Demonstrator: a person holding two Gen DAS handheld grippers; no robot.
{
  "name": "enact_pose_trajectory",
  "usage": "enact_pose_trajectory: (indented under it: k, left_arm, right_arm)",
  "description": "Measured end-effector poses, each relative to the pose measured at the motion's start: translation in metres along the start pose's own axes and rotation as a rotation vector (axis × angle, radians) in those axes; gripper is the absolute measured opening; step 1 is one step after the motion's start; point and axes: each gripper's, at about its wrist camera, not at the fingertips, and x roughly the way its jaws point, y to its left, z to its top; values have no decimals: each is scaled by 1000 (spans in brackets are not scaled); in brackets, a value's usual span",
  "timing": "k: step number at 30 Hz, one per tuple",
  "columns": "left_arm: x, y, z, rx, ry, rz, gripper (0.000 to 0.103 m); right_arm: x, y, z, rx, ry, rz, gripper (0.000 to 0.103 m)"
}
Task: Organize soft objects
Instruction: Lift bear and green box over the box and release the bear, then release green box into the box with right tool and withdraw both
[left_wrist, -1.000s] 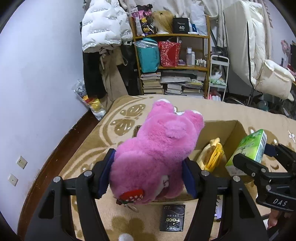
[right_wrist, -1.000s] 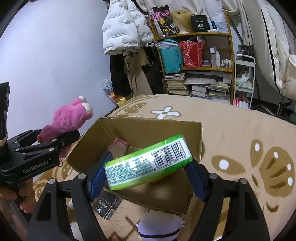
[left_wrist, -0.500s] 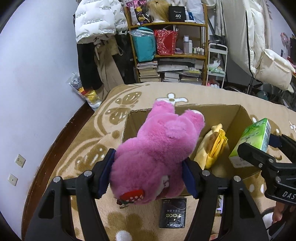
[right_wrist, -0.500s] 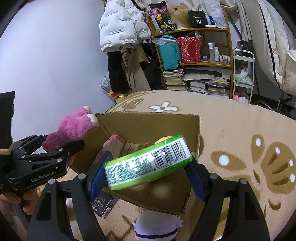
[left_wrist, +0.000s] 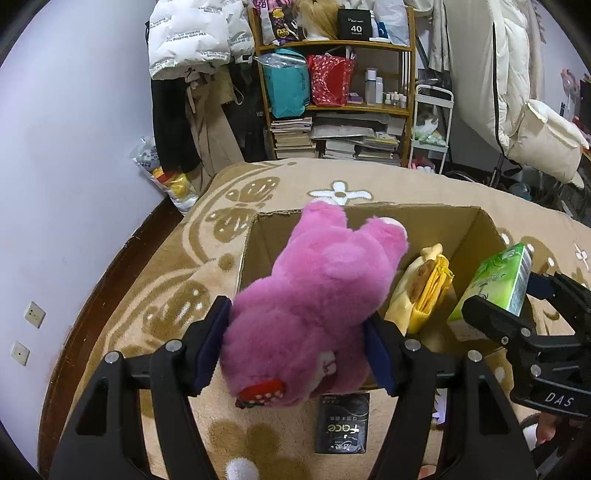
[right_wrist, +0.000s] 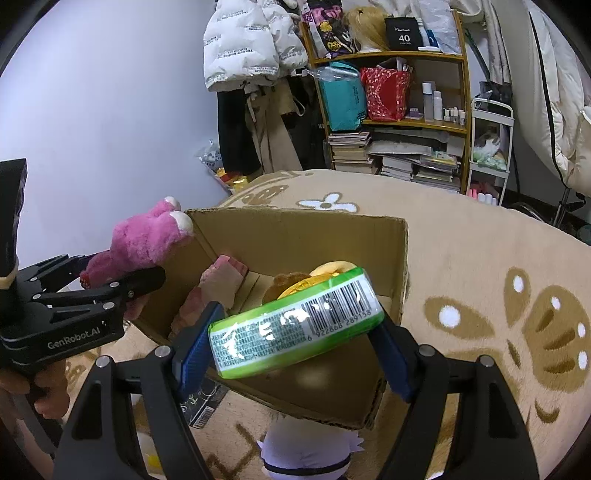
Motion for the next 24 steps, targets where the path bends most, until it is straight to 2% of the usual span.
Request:
enact_pose_trajectory:
  k: [10, 12, 14, 17, 20, 24]
  left_arm:
    - [0, -3, 1, 4, 0, -13, 67]
    - [1, -2, 1, 2, 3, -13, 71]
    - [2, -2, 1, 0, 12, -10, 73]
    - [1, -1, 2, 0, 16, -10, 74]
    - [-3, 0, 2, -1, 20, -13, 85]
    - [-13, 2, 2, -12, 22, -12, 91]
  right_arm:
    - [3, 1, 2, -3, 1, 5, 83]
    - [3, 0, 2, -1, 2, 4, 84]
    - [2, 0, 3, 2, -4, 3, 93]
    - [-5, -1, 6, 9, -30, 13, 100]
    - [-13, -3, 8, 32, -37, 13, 102]
    - [-24, -5, 7, 51, -44, -10, 103]
